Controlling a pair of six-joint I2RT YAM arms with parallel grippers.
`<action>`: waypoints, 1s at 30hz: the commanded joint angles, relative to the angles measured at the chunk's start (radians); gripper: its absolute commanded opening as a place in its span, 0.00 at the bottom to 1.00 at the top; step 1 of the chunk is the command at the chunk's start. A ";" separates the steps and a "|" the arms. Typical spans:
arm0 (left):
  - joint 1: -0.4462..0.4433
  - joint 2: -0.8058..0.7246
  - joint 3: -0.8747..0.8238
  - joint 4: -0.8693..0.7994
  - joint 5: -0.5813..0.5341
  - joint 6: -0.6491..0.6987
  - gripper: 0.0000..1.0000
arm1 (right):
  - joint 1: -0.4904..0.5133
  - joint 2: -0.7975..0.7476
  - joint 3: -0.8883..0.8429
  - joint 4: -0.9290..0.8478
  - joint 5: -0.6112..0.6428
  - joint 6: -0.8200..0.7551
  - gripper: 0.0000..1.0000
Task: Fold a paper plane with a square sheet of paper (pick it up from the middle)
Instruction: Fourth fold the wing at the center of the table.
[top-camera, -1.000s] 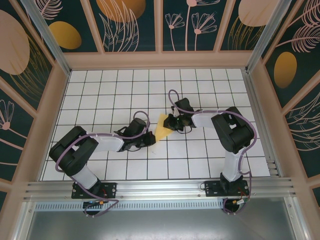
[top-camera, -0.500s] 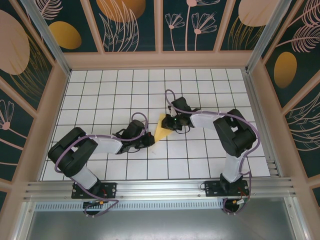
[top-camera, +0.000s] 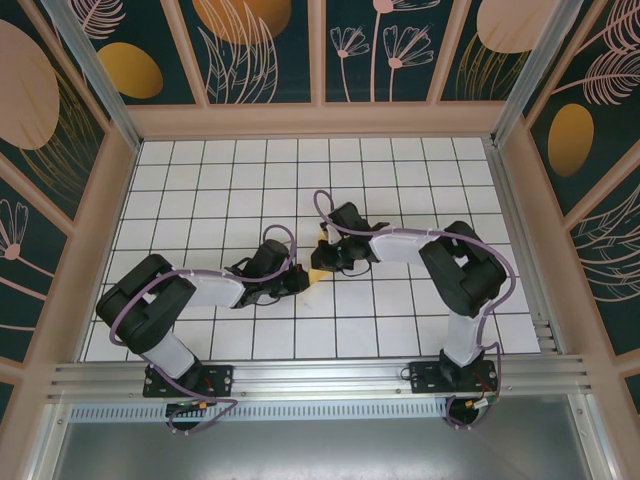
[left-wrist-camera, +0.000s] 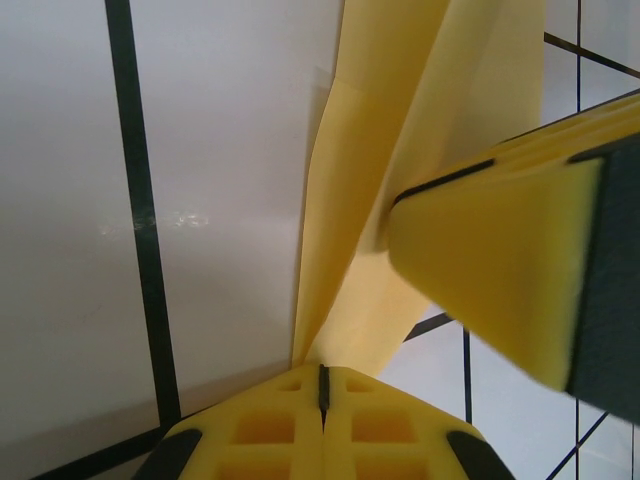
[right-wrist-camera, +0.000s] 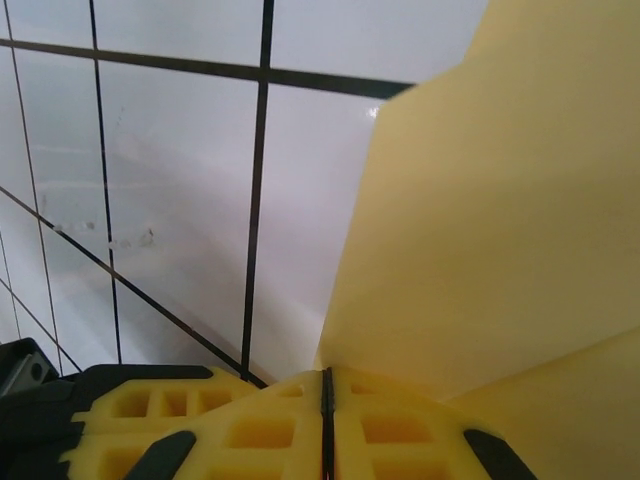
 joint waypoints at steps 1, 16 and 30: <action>-0.005 0.035 -0.011 -0.099 -0.021 -0.010 0.00 | 0.007 0.026 -0.001 -0.013 -0.027 -0.022 0.09; -0.004 -0.011 -0.012 0.141 0.079 -0.059 0.12 | 0.007 0.078 -0.008 0.007 -0.044 -0.012 0.08; -0.005 0.014 -0.015 0.081 -0.009 -0.041 0.09 | -0.007 0.078 -0.023 0.014 -0.049 -0.006 0.08</action>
